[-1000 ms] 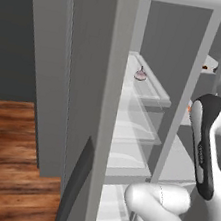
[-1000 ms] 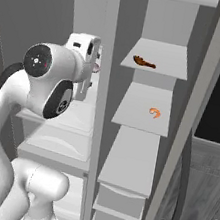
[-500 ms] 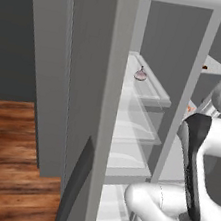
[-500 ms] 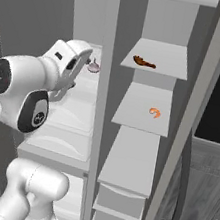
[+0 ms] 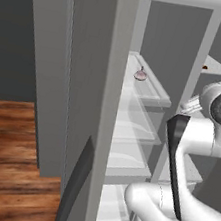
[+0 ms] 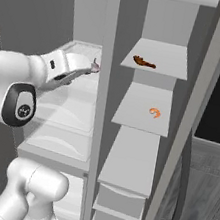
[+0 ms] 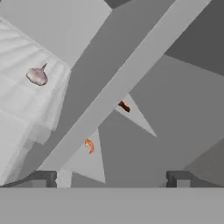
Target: There's a chicken drumstick in the fridge that needs to be moved to the freezer for freezing. Pick up the chicken drumstick from the fridge, place it on any shelf in the freezer, and close the fridge and freezer doors when done.
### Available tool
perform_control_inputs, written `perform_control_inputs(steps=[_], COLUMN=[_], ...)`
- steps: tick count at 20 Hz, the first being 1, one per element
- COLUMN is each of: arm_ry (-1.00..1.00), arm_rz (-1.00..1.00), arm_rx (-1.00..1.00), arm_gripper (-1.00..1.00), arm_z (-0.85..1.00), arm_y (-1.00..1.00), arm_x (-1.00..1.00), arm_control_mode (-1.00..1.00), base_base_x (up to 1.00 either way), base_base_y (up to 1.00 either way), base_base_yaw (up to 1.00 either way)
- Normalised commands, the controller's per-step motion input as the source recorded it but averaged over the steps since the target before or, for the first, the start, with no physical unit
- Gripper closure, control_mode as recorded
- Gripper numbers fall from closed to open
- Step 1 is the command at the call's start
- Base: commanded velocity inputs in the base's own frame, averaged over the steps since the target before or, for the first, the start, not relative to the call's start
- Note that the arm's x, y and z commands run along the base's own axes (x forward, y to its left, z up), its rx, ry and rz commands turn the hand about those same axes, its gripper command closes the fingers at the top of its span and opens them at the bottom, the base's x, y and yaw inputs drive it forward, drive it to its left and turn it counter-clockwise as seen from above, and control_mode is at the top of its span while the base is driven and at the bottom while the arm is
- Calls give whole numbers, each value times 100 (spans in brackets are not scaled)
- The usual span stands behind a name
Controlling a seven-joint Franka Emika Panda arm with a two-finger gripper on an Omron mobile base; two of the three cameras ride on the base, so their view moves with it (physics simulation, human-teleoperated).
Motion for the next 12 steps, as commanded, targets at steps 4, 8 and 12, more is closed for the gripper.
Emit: perform_control_inputs(steps=[4, 8, 12], arm_ry=[4, 5, 0], arm_rz=[-8, 5, 27], arm_rx=[58, 49, 22], arm_gripper=[-100, -100, -100], arm_z=[-1, -3, -19], arm_y=[-6, -19, -3], arm_x=[-12, -11, -11], arm_control_mode=[-100, -100, -100], base_base_x=[0, 0, 0], base_base_y=[0, 0, 0], base_base_yaw=[0, 0, 0])
